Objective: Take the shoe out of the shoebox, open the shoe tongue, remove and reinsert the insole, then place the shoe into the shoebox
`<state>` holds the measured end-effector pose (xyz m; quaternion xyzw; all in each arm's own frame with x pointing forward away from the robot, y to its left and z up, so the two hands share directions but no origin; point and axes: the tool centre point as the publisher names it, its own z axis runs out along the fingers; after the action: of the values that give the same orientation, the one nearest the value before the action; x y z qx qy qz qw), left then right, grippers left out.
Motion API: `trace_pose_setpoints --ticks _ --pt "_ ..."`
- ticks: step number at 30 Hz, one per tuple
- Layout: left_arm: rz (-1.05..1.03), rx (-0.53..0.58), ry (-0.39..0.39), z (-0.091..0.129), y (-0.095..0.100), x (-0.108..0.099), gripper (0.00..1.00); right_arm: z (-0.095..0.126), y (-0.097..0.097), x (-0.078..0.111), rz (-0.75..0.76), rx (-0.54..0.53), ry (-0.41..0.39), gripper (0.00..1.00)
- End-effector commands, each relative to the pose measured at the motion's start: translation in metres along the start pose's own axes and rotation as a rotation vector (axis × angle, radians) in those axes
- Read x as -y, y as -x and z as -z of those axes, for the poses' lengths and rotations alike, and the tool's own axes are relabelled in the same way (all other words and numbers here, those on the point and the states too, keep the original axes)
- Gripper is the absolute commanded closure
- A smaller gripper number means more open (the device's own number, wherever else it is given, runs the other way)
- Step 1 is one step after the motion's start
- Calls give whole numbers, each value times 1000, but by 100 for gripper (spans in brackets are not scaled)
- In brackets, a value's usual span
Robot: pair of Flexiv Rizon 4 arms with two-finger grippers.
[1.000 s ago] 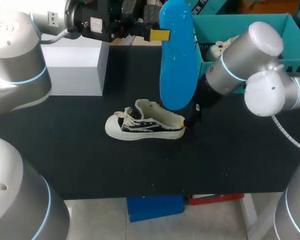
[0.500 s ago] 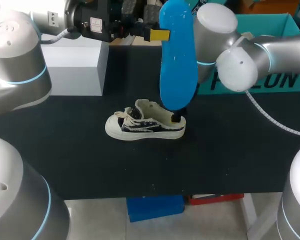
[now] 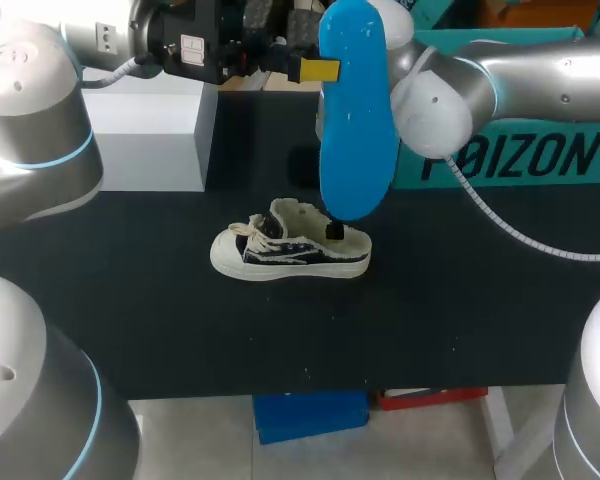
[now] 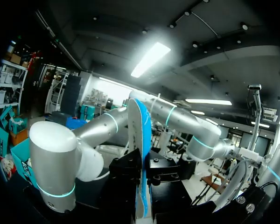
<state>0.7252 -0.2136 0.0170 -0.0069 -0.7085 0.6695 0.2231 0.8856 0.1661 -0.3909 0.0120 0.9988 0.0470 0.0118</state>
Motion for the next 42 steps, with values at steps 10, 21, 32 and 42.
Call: trace_pose_setpoints --ticks 10,21,32,42 --pt "-1 3 -2 -1 0 -1 100 -4 10 -26 3 -23 -58 0" --pt "-1 3 -2 -1 0 -1 100 -9 14 -41 10 -39 -40 0" --pt "-1 3 -2 -1 0 -1 100 -13 11 -41 -4 -56 -13 100" --pt "-1 3 -2 -1 0 -1 100 -13 11 -41 -4 -56 -13 100"
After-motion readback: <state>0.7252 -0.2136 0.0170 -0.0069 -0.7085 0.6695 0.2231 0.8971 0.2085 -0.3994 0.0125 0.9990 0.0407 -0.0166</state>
